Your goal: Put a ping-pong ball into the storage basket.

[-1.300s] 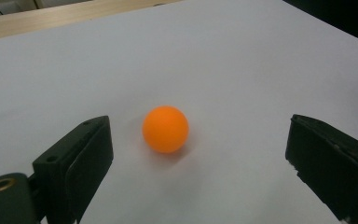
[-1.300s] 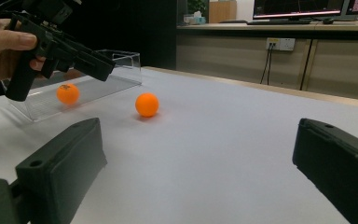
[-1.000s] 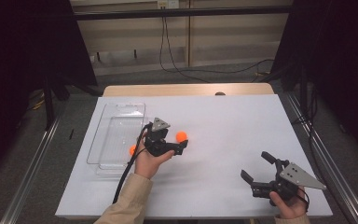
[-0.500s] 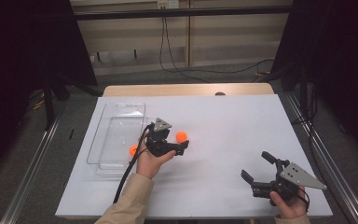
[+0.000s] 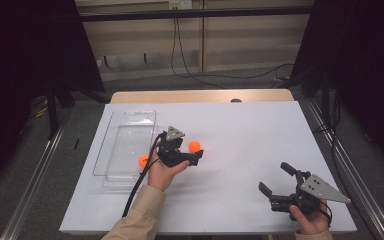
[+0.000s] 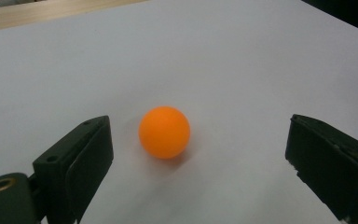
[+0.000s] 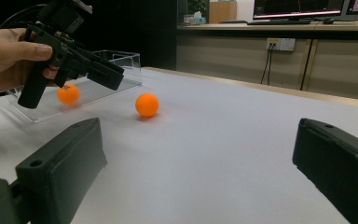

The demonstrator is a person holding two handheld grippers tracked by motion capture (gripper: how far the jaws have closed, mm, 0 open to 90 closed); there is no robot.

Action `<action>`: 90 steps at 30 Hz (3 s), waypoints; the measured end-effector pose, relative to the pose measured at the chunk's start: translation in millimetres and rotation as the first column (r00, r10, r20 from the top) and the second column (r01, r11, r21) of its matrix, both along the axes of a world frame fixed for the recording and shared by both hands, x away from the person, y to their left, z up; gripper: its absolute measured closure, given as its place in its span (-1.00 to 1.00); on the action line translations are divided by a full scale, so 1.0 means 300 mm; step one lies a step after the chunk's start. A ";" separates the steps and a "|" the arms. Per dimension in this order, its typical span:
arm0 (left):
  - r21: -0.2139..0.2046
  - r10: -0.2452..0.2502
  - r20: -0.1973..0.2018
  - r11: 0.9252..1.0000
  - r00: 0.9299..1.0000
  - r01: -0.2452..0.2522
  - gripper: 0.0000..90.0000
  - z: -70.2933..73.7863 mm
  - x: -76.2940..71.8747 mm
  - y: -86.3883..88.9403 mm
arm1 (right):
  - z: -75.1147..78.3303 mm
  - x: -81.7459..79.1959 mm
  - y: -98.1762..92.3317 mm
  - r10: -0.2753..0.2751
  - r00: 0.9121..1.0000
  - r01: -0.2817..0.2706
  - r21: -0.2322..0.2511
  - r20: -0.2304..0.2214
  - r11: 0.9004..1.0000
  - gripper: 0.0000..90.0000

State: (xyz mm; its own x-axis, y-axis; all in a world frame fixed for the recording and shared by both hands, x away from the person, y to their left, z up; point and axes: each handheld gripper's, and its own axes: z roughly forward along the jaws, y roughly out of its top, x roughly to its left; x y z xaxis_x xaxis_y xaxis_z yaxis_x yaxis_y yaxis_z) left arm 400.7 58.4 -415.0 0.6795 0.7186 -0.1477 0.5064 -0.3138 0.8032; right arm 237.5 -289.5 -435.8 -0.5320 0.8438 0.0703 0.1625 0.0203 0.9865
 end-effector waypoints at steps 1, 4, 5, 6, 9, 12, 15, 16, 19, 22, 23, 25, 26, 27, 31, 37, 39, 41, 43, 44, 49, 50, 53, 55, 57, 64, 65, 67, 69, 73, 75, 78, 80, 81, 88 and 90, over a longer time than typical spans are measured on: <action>-0.002 0.002 -0.002 1.000 1.000 -0.002 -0.83 -0.002 0.001 -0.003 | 0.000 0.000 0.000 0.000 1.000 0.000 0.000 0.000 1.000 -0.97; 0.004 0.003 -0.001 1.000 1.000 -0.003 -0.83 -0.005 0.004 -0.005 | 0.000 0.000 -0.002 -0.002 1.000 0.002 0.001 -0.001 1.000 -0.97; 0.005 0.003 -0.002 1.000 1.000 -0.003 -0.83 -0.005 0.004 -0.005 | 0.000 -0.001 -0.001 -0.002 1.000 0.002 0.003 -0.001 1.000 -0.97; 0.006 0.003 0.001 1.000 1.000 -0.003 -0.83 -0.005 0.005 -0.005 | 0.000 -0.001 -0.002 -0.002 1.000 0.002 0.001 0.000 1.000 -0.97; 0.004 0.005 -0.001 1.000 1.000 -0.005 -0.83 -0.006 0.007 -0.007 | 0.000 0.000 -0.002 -0.001 1.000 0.001 -0.001 0.000 1.000 -0.97; 0.003 0.006 -0.002 1.000 1.000 -0.006 -0.83 -0.009 0.009 -0.008 | 0.000 -0.001 -0.001 -0.001 1.000 0.001 0.002 -0.001 1.000 -0.97; 0.000 0.006 0.000 1.000 1.000 -0.006 -0.83 -0.011 0.011 -0.011 | 0.000 0.000 -0.002 -0.001 1.000 0.001 0.001 0.000 1.000 -0.97; 0.001 0.007 -0.001 1.000 1.000 -0.007 -0.83 -0.012 0.011 -0.012 | 0.000 0.000 -0.002 -0.001 1.000 0.001 0.001 -0.001 1.000 -0.97; 0.005 0.006 0.000 1.000 1.000 -0.006 -0.83 -0.014 0.013 -0.012 | 0.000 0.000 -0.001 0.000 1.000 0.000 0.000 -0.001 1.000 -0.97; 0.009 0.010 0.002 1.000 1.000 -0.010 -0.83 -0.014 0.016 -0.012 | 0.000 0.000 -0.001 0.000 1.000 0.000 0.000 -0.001 1.000 -0.97; 0.005 0.012 0.000 1.000 1.000 -0.012 -0.83 -0.014 0.016 -0.013 | -0.001 0.000 -0.002 0.000 1.000 0.000 -0.002 0.000 1.000 -0.97; 0.010 0.011 -0.001 1.000 1.000 -0.011 -0.83 -0.014 0.017 -0.013 | -0.001 0.000 -0.002 0.001 1.000 -0.001 -0.001 0.000 1.000 -0.97; 0.002 0.013 -0.003 1.000 1.000 -0.013 -0.83 -0.016 0.017 -0.016 | 0.000 0.000 -0.002 0.000 1.000 0.000 0.000 0.000 1.000 -0.97; 0.001 0.015 -0.002 1.000 1.000 -0.015 -0.83 -0.018 0.017 -0.018 | 0.000 0.000 -0.002 0.000 1.000 0.000 0.000 -0.001 1.000 -0.97; 0.012 0.008 -0.002 1.000 1.000 -0.008 -0.83 -0.022 0.020 -0.021 | 0.000 0.000 -0.001 0.001 1.000 -0.001 0.000 -0.001 1.000 -0.97; 0.015 0.004 -0.002 1.000 1.000 -0.004 -0.83 -0.026 0.021 -0.028 | 0.000 0.000 -0.002 0.001 1.000 -0.001 0.002 -0.001 1.000 -0.97; 0.017 0.002 -0.002 1.000 1.000 -0.002 -0.83 -0.029 0.022 -0.032 | 0.000 0.000 -0.002 0.001 1.000 -0.001 0.004 -0.001 1.000 -0.97; 0.021 0.003 -0.001 1.000 1.000 -0.003 -0.83 -0.031 0.023 -0.034 | 0.000 0.000 -0.003 0.000 1.000 0.000 0.003 -0.001 1.000 -0.97; 0.022 0.006 -0.001 1.000 1.000 -0.006 -0.83 -0.032 0.025 -0.034 | 0.001 -0.001 -0.002 0.000 1.000 0.000 0.003 0.000 1.000 -0.97; 0.022 0.008 -0.003 1.000 1.000 -0.007 -0.83 -0.032 0.025 -0.034 | 0.001 -0.001 -0.002 0.000 1.000 0.000 0.003 0.000 1.000 -0.97; 0.028 0.008 -0.004 1.000 1.000 -0.008 -0.83 -0.036 0.029 -0.037 | 0.001 -0.001 -0.003 0.000 1.000 0.000 0.004 -0.001 1.000 -0.97; 0.021 0.011 -0.006 1.000 1.000 -0.011 -0.83 -0.037 0.029 -0.039 | 0.001 -0.001 -0.003 0.001 1.000 -0.001 0.004 0.000 1.000 -0.97; 0.023 0.011 -0.004 1.000 1.000 -0.010 -0.83 -0.038 0.031 -0.039 | 0.001 -0.001 -0.002 0.001 1.000 -0.001 0.004 -0.001 1.000 -0.97; 0.022 0.011 -0.004 1.000 1.000 -0.011 -0.83 -0.038 0.032 -0.039 | 0.001 -0.001 -0.003 0.001 1.000 -0.001 0.004 0.000 1.000 -0.97; 0.023 0.013 -0.001 1.000 1.000 -0.013 -0.83 -0.038 0.033 -0.039 | 0.001 -0.001 -0.003 0.001 1.000 -0.001 0.004 -0.001 1.000 -0.97; 0.023 0.013 -0.003 1.000 1.000 -0.013 -0.83 -0.041 0.039 -0.042 | 0.000 -0.001 -0.003 0.001 1.000 -0.001 0.003 -0.001 1.000 -0.97; 0.022 0.016 -0.003 1.000 1.000 -0.016 -0.83 -0.042 0.039 -0.042 | 0.000 -0.001 -0.003 0.001 1.000 -0.001 0.003 0.000 1.000 -0.97; 0.023 0.018 -0.004 1.000 1.000 -0.018 -0.83 -0.043 0.041 -0.042 | 0.000 -0.001 -0.002 0.002 1.000 -0.002 0.003 -0.001 1.000 -0.97; 0.026 0.014 -0.004 1.000 1.000 -0.014 -0.83 -0.043 0.042 -0.042 | 0.001 -0.001 -0.002 0.002 1.000 -0.002 0.003 0.000 1.000 -0.97; 0.031 0.016 -0.005 0.999 1.000 -0.016 -0.83 -0.047 0.044 -0.045 | 0.001 -0.001 -0.003 0.002 1.000 -0.002 0.004 -0.001 1.000 -0.97; 0.029 0.019 -0.007 0.999 1.000 -0.018 -0.83 -0.048 0.045 -0.044 | 0.001 -0.001 -0.002 0.002 1.000 -0.002 0.004 0.000 1.000 -0.97; 0.027 0.022 -0.005 0.999 1.000 -0.022 -0.83 -0.050 0.048 -0.043 | 0.001 -0.001 -0.002 0.003 1.000 -0.003 0.004 0.000 1.000 -0.97; 0.031 0.024 -0.006 0.999 1.000 -0.024 -0.83 -0.051 0.050 -0.042 | 0.001 -0.001 -0.003 0.002 1.000 -0.002 0.004 0.000 1.000 -0.97; 0.036 0.022 -0.007 0.999 1.000 -0.022 -0.83 -0.052 0.050 -0.042 | 0.001 -0.001 -0.002 0.002 1.000 -0.002 0.005 0.000 1.000 -0.97; 0.034 0.022 -0.012 0.999 1.000 -0.021 -0.83 -0.056 0.049 -0.047 | 0.001 -0.001 -0.003 0.001 1.000 -0.001 0.004 0.001 1.000 -0.97; 0.032 0.023 -0.013 0.999 1.000 -0.022 -0.83 -0.056 0.049 -0.048 | 0.001 -0.001 -0.003 0.002 1.000 -0.002 0.005 0.000 1.000 -0.97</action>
State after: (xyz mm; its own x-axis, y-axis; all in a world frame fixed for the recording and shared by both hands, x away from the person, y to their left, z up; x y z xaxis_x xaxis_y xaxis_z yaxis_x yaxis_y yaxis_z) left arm 415.4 44.0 -431.9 0.6613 0.7381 -0.1334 0.5239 -0.3272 0.7864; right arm 237.2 -290.4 -435.6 -0.5334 0.8426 0.0750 0.1630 0.0154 0.9865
